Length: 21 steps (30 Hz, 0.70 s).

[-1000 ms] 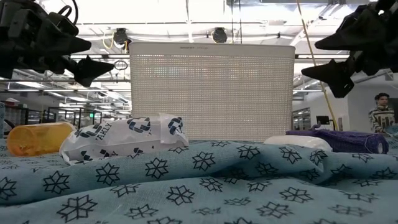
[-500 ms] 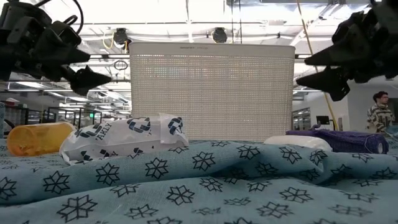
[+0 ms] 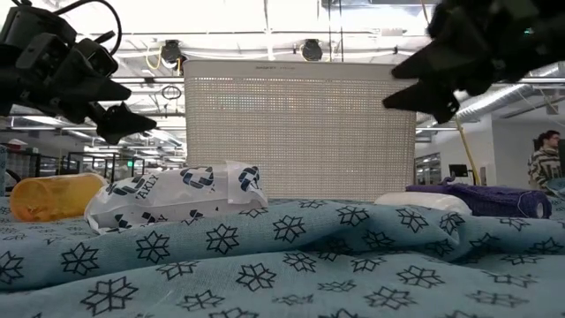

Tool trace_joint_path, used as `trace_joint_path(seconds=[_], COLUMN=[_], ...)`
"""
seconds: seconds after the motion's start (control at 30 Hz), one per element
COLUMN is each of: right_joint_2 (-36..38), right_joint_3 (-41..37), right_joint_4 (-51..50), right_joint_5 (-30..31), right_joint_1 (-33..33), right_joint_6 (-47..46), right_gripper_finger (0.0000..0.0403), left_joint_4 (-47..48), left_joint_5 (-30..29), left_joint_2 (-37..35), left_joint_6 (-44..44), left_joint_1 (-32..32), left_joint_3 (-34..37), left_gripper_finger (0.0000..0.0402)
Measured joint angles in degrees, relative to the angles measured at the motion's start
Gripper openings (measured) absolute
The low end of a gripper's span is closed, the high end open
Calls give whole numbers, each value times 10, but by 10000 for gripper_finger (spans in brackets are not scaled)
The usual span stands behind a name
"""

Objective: Pick & place medical supplies in basket/bin
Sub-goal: Put the white mailer bag into the white bin

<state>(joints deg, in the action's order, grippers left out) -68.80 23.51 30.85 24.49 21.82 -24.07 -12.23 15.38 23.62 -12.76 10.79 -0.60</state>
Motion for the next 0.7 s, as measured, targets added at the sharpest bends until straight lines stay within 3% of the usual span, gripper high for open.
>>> trace_joint_path(seconds=[0.23,0.37,0.57,0.7], right_joint_2=[-118,-171,-246,-291], right_joint_3=[160,241,343,383], right_joint_4=[-114,-153,-244,-252], right_joint_5=[-27,-73,-126,-168], right_joint_1=[-1,-4,-24,-49], right_joint_6=[-52,-103,-207,-263], right_gripper_finger=[274,274,274,274], left_joint_4=[-7,-14,-15,-14], left_joint_5=[-44,-69,-83,-83], left_joint_2=[0,0,0,0], left_joint_6=[-13,-15,-28,-31], left_joint_1=[0,0,0,0], left_joint_3=[0,0,0,0], left_gripper_finger=[360,360,360,360])
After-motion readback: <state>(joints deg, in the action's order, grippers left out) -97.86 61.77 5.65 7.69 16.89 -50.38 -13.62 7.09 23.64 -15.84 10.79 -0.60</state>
